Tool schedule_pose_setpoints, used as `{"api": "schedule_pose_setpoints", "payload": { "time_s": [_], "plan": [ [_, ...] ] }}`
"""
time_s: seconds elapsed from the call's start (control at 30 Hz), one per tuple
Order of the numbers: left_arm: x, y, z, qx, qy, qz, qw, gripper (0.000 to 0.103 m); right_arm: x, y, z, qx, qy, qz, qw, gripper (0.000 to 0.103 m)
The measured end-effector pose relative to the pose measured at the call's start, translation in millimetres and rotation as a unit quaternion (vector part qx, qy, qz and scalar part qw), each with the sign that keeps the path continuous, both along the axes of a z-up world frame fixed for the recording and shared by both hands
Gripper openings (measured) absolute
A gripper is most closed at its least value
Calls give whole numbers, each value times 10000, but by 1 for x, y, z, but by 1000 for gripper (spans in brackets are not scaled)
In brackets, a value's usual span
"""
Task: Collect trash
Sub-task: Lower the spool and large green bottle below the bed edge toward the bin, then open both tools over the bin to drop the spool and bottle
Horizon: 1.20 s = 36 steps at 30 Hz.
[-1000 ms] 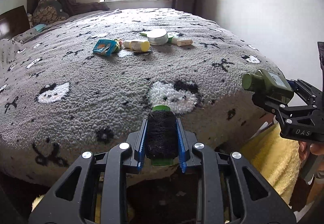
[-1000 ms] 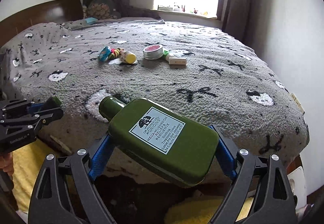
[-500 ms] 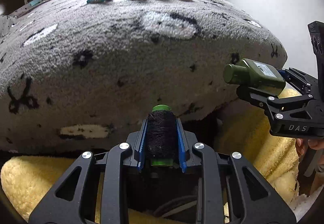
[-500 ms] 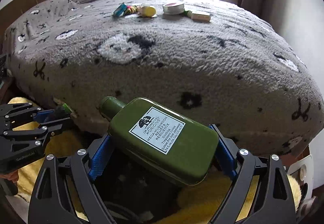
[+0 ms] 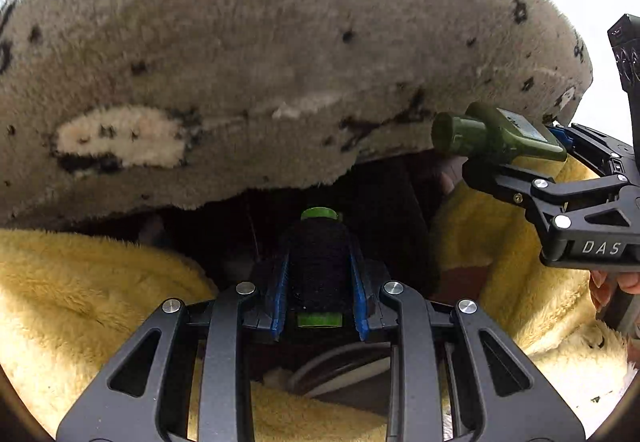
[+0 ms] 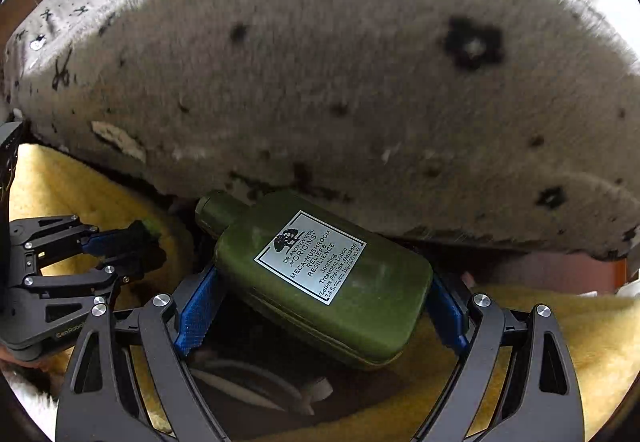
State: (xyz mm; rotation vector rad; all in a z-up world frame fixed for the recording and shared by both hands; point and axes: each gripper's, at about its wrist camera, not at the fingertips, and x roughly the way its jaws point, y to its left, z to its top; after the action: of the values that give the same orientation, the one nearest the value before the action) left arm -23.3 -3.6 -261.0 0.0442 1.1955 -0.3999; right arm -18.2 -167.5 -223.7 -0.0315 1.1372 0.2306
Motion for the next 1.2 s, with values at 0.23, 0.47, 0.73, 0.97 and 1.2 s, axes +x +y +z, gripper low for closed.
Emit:
{"api": "schedule_pose_setpoints", "payload": {
  "time_s": [0.23,0.47,0.73,0.97,1.2],
  "plan": [
    [10,-8,-28,-59,528,-195,9984,25,4,3,-24,143,515,66,9986,89],
    [7,-13,-47,-88,769,-280,9966,25,9,9,-34,223,702,158,9972,89],
    [7,-7,-45,-70,778,-265,9966,38,23,17,-37,308,732,330,9963,89],
    [6,-3,-28,8,577,-137,9982,69,24,7,-22,387,554,266,9974,97],
    [4,2,-7,14,348,-91,9994,85,19,-7,0,317,222,103,9992,99]
  ]
}}
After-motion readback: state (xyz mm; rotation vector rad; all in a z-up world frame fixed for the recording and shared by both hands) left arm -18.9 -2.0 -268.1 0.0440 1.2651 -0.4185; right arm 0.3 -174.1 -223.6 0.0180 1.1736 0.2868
